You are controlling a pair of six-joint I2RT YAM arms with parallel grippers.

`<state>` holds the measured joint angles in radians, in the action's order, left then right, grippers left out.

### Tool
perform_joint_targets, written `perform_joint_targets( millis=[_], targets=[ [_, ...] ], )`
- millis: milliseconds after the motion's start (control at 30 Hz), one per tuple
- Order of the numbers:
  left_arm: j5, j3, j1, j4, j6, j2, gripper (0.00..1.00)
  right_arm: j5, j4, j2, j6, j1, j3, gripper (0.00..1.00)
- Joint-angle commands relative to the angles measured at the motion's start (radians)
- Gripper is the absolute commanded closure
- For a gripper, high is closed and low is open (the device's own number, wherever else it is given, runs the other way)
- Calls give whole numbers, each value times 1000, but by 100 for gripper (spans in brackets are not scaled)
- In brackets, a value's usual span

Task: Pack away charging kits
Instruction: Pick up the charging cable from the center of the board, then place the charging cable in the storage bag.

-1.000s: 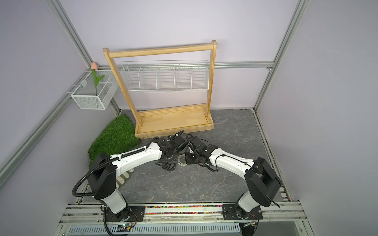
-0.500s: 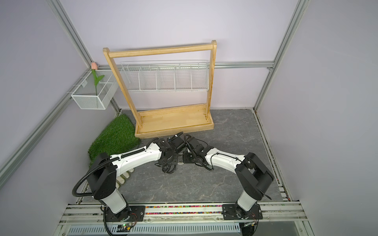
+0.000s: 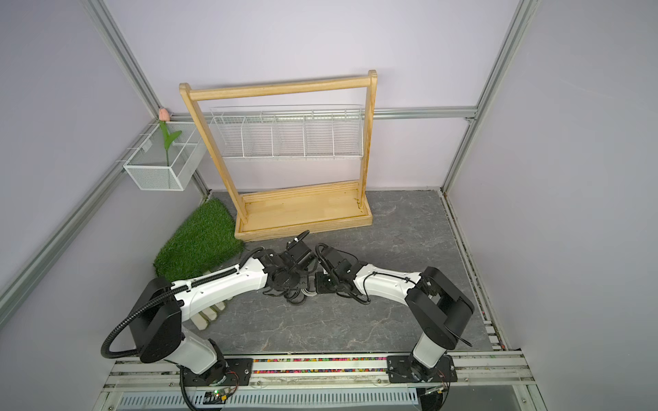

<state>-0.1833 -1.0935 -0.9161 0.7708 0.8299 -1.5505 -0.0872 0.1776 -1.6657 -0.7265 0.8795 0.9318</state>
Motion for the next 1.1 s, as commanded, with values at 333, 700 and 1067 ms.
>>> perform_joint_targets(
  millis=[333, 700, 1067],
  targets=[
    [152, 150, 42, -208, 48, 125, 100, -4, 53, -37, 5, 12, 78, 82],
    [160, 194, 55, -235, 79, 159, 100, -9, 31, -127, -19, 26, 131, 83],
    [157, 216, 73, -232, 103, 170, 100, -27, 4, -170, -66, 44, 138, 83]
  ],
)
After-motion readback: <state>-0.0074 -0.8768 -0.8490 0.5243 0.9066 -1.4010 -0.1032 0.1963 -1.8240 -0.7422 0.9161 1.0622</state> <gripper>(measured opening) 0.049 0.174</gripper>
